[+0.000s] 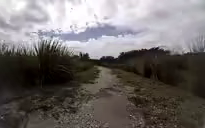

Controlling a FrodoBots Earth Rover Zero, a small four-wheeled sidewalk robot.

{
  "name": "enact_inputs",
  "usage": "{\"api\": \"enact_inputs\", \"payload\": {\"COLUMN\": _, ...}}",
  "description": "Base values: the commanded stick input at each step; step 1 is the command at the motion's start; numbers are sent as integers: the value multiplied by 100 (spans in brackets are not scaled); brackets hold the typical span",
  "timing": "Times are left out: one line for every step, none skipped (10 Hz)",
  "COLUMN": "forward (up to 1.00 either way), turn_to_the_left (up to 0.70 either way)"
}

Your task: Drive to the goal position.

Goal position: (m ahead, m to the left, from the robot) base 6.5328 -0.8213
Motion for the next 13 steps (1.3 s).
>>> {"api": "enact_inputs", "payload": {"forward": 85, "turn_to_the_left": 0}}
{"api": "enact_inputs", "payload": {"forward": 85, "turn_to_the_left": 0}}
{"api": "enact_inputs", "payload": {"forward": 85, "turn_to_the_left": 0}}
{"api": "enact_inputs", "payload": {"forward": 85, "turn_to_the_left": 0}}
{"api": "enact_inputs", "payload": {"forward": 85, "turn_to_the_left": 0}}
{"api": "enact_inputs", "payload": {"forward": 85, "turn_to_the_left": 0}}
{"api": "enact_inputs", "payload": {"forward": 85, "turn_to_the_left": 0}}
{"api": "enact_inputs", "payload": {"forward": 85, "turn_to_the_left": 0}}
{"api": "enact_inputs", "payload": {"forward": 85, "turn_to_the_left": 0}}
{"api": "enact_inputs", "payload": {"forward": 85, "turn_to_the_left": 0}}
{"api": "enact_inputs", "payload": {"forward": 85, "turn_to_the_left": 0}}
{"api": "enact_inputs", "payload": {"forward": 85, "turn_to_the_left": 0}}
{"api": "enact_inputs", "payload": {"forward": 85, "turn_to_the_left": 0}}
